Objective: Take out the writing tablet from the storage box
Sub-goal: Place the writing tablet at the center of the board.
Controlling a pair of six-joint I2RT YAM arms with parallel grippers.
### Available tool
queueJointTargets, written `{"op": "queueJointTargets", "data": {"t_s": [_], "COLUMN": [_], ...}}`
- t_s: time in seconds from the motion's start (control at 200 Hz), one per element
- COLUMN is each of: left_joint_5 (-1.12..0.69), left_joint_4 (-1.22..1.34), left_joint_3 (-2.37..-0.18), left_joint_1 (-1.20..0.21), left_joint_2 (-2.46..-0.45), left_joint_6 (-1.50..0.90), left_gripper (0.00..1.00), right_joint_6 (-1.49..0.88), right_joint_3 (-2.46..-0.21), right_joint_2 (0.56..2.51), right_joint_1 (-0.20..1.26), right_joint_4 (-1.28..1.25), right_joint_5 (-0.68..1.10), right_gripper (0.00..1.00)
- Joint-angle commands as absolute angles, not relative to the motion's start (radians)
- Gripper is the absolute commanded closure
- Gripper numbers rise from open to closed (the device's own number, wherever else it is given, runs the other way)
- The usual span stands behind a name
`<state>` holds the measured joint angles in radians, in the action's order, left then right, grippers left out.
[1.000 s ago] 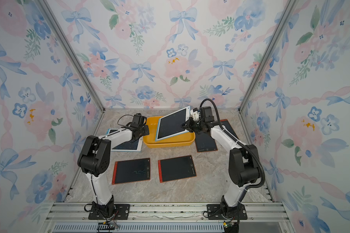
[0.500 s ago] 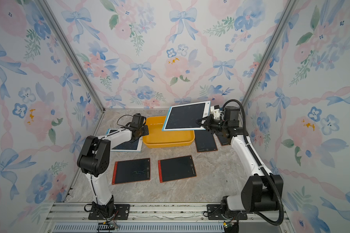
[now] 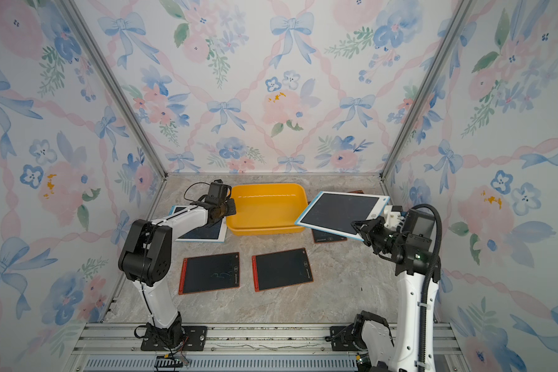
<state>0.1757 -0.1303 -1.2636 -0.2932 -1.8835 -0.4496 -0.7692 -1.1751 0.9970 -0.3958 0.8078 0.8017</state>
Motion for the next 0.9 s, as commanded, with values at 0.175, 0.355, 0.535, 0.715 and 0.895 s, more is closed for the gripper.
{"op": "queueJointTargets", "data": {"t_s": [0.175,0.355,0.535,0.715,0.895], "left_joint_5": [0.209,0.211,0.207,0.208,0.206], "left_joint_4": [-0.143,-0.142,-0.141,-0.142,-0.141], "left_joint_3": [-1.248,-1.243,-1.226,-1.227,-1.223], "left_joint_1": [-0.299,-0.300,-0.300,-0.306,-0.307], "left_joint_2": [-1.851,-1.856,-1.838,-1.838,-1.844], "left_joint_6": [-0.460,-0.459,-0.478,-0.475,-0.460], "left_gripper": [1.00,1.00,1.00,1.00,1.00], "right_joint_6": [-0.722,-0.708,-0.684,-0.674,-0.705], "right_joint_3": [-1.132,-1.120,-1.117,-1.089,-1.000], "right_joint_2": [0.834,0.760,0.703,0.679,0.621], "right_joint_1": [-0.571,-0.633,-0.691,-0.715,-0.721], "right_joint_4": [1.101,1.228,1.328,1.367,1.343], "right_joint_5": [0.698,0.645,0.574,0.527,0.472], "right_gripper": [0.94,0.94,0.95,0.95,0.95]}}
